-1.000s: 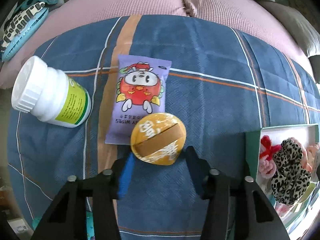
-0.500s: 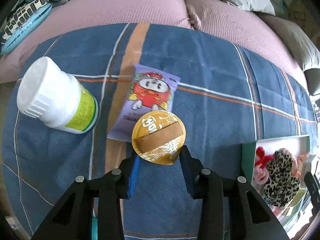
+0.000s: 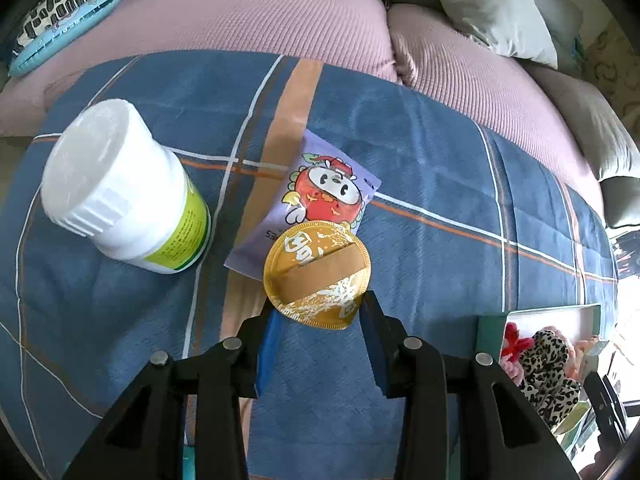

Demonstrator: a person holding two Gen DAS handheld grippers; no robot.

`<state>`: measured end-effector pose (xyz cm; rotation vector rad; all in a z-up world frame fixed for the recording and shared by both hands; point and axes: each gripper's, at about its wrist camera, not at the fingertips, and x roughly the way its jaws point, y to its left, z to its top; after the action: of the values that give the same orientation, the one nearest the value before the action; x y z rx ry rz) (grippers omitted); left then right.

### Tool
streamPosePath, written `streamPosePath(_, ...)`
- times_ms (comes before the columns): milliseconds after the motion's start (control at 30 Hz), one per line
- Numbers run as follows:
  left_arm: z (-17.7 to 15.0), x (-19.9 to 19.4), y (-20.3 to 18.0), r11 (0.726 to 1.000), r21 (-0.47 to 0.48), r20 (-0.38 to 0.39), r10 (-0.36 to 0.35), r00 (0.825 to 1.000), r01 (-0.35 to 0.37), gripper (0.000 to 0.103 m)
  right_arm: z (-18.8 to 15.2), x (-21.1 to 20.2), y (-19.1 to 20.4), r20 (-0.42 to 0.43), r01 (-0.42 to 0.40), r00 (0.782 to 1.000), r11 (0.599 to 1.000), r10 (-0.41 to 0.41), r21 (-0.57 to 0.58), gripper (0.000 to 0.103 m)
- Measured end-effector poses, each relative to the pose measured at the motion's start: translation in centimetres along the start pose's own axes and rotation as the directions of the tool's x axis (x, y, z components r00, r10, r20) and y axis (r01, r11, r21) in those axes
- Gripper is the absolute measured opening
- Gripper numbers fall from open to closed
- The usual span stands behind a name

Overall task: Organize soft objects
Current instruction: 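Grasp the round gold cookie with the left tool, then lower the cookie into the tray with the left tool while the right tool releases the tissue pack there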

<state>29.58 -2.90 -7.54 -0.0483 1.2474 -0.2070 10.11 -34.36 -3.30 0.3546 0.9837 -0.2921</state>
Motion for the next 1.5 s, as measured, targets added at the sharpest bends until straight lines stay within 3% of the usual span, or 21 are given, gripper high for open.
streamPosePath(600, -0.9, -4.0, -0.1, 0.998, 0.011, 0.058, -0.057, 0.997, 0.056, 0.038, -0.1, 0.3, -0.1, -0.008, -0.003, 1.0, 1.0, 0.003, -0.005, 0.07)
streamPosePath(833, -1.2, -5.8, -2.0, 0.996, 0.048, 0.098, -0.077, 0.992, 0.073, 0.038, -0.1, 0.0, -0.3, -0.004, 0.004, 1.0, 1.0, -0.004, -0.005, 0.07)
streamPosePath(1067, -3.0, -10.0, -5.8, 0.985, 0.125, 0.17, -0.137, 0.976, 0.117, 0.038, -0.3, -1.7, -0.7, 0.028, 0.022, 0.999, 1.0, -0.022, -0.007, 0.07)
streamPosePath(1233, -5.6, -11.1, -8.9, 0.97, 0.186, 0.158, -0.184, 0.97, 0.154, 0.039, -1.1, -2.7, -1.0, 0.028, 0.037, 0.999, 0.999, -0.037, -0.012, 0.07)
streamPosePath(1500, -10.3, -10.4, -12.9, 0.942, 0.277, 0.068, -0.215, 0.974, 0.189, 0.039, -3.0, -3.3, -1.9, -0.02, 0.036, 0.999, 0.999, -0.036, -0.012, 0.07)
